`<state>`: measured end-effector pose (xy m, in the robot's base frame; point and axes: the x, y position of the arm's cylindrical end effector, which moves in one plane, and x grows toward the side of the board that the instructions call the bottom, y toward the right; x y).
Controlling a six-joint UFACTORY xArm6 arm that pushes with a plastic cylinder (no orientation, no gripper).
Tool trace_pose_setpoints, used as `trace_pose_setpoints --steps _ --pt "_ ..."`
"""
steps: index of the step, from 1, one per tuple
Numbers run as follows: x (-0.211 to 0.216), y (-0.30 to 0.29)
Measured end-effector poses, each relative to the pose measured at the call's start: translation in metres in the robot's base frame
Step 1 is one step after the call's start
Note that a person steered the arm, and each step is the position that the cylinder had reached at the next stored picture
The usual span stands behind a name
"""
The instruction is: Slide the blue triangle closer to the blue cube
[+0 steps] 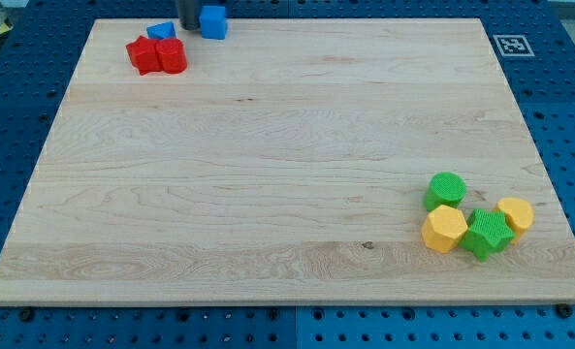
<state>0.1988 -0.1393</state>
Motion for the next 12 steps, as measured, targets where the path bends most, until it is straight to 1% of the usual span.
trace_pose_setpoints --steps 2,3,4,6,7,8,9,11,12 --pt "0.000 0.059" --pt "0.000 0.071" --pt "-0.001 0.026" --pt "-0.004 -0.087" --pt "0.026 -0.103" --pt "0.027 -0.103" --pt "0.030 -0.085" --pt "0.064 -0.031" --pt "0.064 -0.016"
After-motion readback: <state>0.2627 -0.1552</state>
